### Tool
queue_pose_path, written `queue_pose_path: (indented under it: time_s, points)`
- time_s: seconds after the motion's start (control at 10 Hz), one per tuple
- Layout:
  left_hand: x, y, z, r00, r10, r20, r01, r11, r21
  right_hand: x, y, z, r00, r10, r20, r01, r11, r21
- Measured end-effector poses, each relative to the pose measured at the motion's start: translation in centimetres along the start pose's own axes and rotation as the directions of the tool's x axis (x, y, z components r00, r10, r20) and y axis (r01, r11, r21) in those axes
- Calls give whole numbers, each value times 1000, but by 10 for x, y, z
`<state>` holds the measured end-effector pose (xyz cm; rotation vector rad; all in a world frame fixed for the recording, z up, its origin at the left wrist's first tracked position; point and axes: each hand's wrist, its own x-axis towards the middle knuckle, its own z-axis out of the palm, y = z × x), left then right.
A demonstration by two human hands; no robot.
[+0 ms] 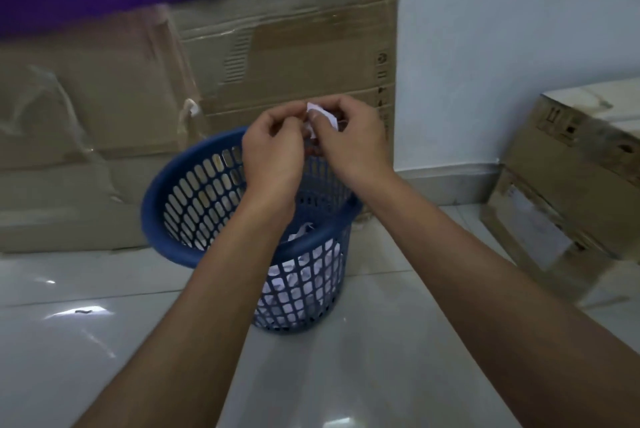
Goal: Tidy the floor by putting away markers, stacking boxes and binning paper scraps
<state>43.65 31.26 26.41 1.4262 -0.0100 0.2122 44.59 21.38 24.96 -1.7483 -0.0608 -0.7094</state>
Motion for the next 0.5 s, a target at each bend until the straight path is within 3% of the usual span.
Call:
queue_pose_path:
  time_s: [0.1,0.2,0.3,0.5]
  points:
    - [6,-8,-7,995,23,-95,-16,997,75,-3,2,7,994,-14,111,30,990,-140]
    - [6,-10,-5,984,65,-163,-46,992,116,-6,7,2,992,-28,125,61,961,-271]
    - [3,-11,7,992,69,-107,-56,991,119,-8,10,-16,997,-43,65,58,965,-256]
    - [-26,-10,65,984,102,145,-126,978,166,-11,22,-82,980,45,-195,-76,985,-157]
